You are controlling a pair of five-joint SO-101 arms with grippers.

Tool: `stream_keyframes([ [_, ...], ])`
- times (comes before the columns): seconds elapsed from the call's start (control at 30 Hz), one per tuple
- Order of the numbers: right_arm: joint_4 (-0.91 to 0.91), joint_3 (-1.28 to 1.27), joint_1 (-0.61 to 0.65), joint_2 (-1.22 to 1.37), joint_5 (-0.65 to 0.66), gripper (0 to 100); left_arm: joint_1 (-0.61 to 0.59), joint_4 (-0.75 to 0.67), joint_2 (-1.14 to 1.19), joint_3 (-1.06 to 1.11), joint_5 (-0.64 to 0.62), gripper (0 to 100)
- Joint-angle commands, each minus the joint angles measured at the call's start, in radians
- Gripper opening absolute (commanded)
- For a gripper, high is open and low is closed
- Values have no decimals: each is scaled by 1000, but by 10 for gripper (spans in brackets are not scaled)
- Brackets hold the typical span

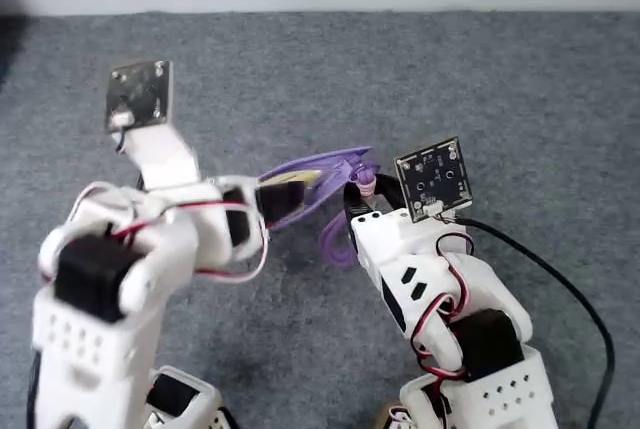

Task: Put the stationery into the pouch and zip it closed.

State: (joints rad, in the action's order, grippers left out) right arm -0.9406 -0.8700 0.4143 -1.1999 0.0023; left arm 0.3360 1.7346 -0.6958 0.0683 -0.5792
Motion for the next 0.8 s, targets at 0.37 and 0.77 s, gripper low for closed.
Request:
stream_keyframes([
  [0.37, 110, 63, -81, -19, 157, 8, -345, -52, -282, -41, 32, 390],
  [0.77, 104, 123, -76, -12, 203, 8, -407, -269, -233, 366, 40, 390],
])
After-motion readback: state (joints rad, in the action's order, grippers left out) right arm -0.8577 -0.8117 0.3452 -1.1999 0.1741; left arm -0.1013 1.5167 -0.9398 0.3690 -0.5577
